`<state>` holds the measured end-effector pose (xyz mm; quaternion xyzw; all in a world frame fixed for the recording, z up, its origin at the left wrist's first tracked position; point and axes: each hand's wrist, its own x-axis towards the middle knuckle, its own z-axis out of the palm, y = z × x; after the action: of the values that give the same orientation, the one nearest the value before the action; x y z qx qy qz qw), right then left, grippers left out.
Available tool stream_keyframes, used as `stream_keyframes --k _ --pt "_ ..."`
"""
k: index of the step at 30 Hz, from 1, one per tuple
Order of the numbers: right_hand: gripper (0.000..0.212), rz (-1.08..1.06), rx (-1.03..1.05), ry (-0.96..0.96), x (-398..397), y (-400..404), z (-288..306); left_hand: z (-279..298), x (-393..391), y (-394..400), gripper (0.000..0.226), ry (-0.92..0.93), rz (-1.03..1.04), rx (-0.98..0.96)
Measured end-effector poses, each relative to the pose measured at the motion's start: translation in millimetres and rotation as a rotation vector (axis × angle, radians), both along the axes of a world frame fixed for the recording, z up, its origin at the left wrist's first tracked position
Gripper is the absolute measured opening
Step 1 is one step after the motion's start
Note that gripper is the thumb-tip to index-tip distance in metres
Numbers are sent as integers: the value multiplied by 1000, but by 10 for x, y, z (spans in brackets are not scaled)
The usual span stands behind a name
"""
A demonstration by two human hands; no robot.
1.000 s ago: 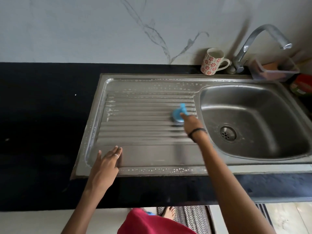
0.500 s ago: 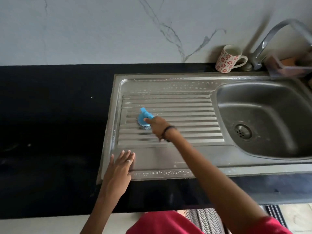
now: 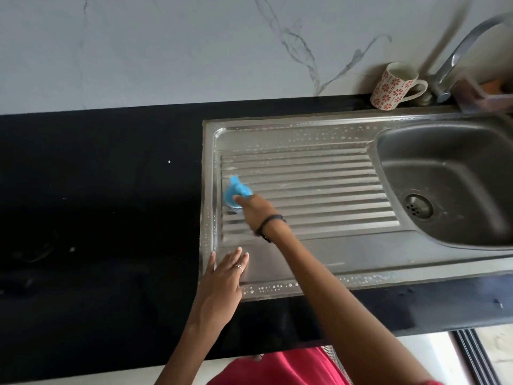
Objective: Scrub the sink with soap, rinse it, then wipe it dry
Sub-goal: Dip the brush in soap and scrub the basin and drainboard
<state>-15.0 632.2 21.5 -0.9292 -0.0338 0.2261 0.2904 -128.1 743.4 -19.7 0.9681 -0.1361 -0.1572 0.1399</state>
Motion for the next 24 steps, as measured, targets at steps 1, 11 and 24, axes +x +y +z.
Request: stream_keyframes --k 1,11,24 --pt "38 30 -18 -6 -17 84 16 -12 -1 13 62 -8 -4 -13" --pt "40 142 -244 -148 -224 -12 -54 -73 -32 144 56 -5 -60 -27" --pt "39 -519 -301 -65 -457 -1724 -91 -110 -27 123 55 -63 -96 -34"
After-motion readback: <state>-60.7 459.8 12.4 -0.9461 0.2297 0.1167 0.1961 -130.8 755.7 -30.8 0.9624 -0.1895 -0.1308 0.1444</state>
